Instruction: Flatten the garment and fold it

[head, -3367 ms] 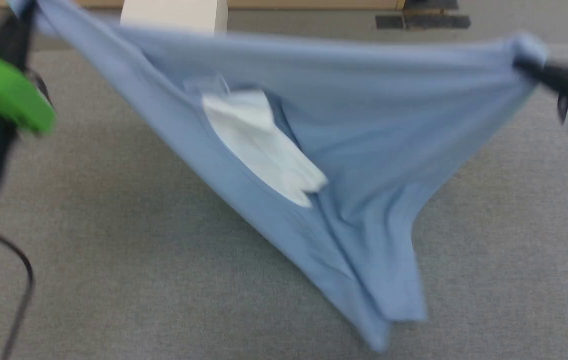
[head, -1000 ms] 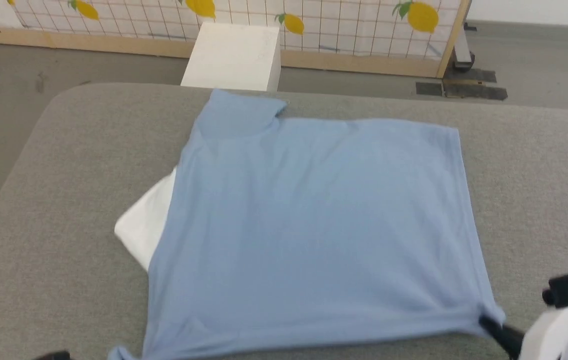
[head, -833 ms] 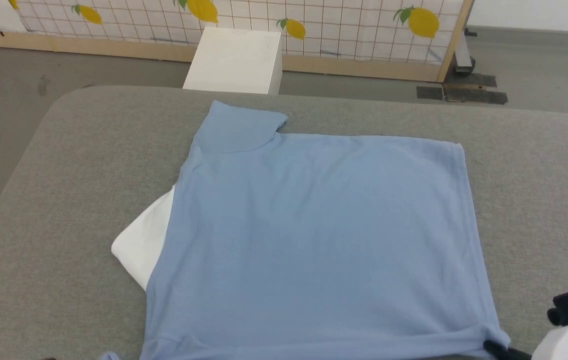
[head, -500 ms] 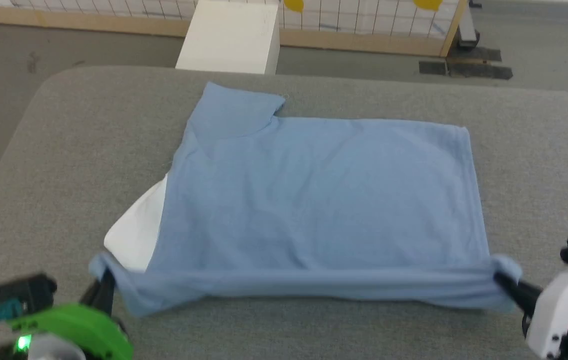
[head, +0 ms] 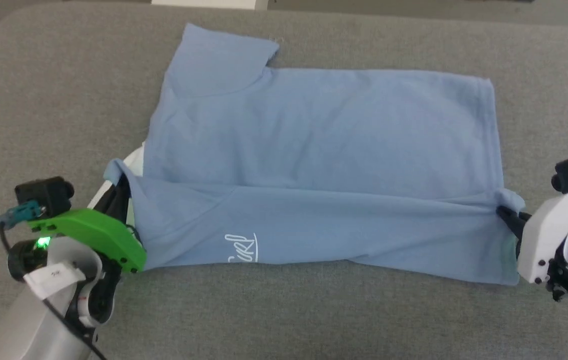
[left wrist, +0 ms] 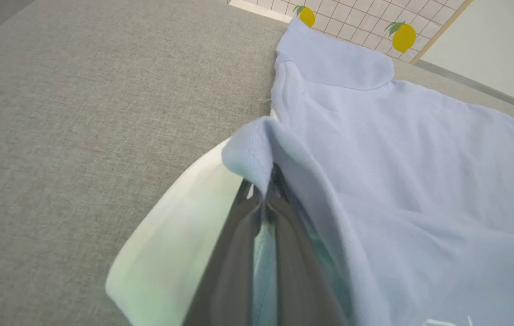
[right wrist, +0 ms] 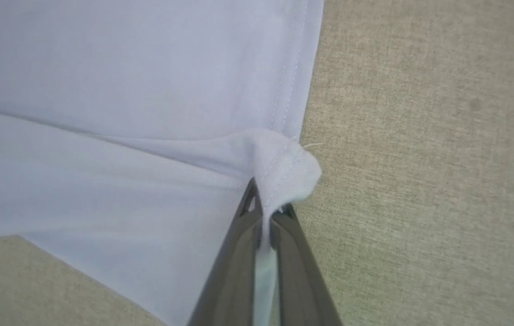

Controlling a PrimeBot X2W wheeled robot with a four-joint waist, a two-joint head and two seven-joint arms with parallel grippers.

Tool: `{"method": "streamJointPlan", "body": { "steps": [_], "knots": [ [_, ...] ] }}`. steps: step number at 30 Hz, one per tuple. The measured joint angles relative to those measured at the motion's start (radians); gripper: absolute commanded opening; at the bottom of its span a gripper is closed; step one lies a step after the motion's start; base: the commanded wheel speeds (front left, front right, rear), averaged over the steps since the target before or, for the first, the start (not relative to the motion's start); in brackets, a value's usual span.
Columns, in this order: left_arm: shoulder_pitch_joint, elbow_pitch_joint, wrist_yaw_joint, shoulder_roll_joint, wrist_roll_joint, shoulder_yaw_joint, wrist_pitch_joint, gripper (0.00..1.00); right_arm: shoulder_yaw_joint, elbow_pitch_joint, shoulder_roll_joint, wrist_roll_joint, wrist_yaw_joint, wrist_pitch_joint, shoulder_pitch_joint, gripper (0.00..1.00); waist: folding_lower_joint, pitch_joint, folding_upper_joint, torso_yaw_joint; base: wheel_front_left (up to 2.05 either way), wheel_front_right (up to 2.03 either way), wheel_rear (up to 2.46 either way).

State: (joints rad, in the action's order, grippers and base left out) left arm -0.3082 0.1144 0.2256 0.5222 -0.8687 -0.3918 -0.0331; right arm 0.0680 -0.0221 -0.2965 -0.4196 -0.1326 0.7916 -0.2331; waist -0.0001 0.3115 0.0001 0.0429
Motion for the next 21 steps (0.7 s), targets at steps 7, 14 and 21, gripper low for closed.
{"method": "streamJointPlan", "body": {
  "steps": [7,14,21],
  "knots": [
    [-0.061,0.133,-0.046,-0.029,0.02,-0.031,0.015,0.0,-0.033,-0.043,-0.01,-0.006,0.0,0.045,-0.042,0.0,0.0,0.059,0.0,0.0,0.0,0.0,0.0],
    [-0.086,0.182,-0.058,-0.04,0.033,-0.026,0.072,1.0,-0.021,-0.053,-0.002,-0.053,0.0,0.016,-0.046,1.0,0.0,0.034,0.0,0.004,0.0,0.0,0.0],
    [-0.069,0.119,0.0,0.024,0.062,-0.002,0.086,1.0,0.023,-0.013,0.002,-0.066,0.0,-0.039,0.006,1.0,0.0,-0.034,0.0,0.011,0.0,0.0,0.0]
  ]
}}
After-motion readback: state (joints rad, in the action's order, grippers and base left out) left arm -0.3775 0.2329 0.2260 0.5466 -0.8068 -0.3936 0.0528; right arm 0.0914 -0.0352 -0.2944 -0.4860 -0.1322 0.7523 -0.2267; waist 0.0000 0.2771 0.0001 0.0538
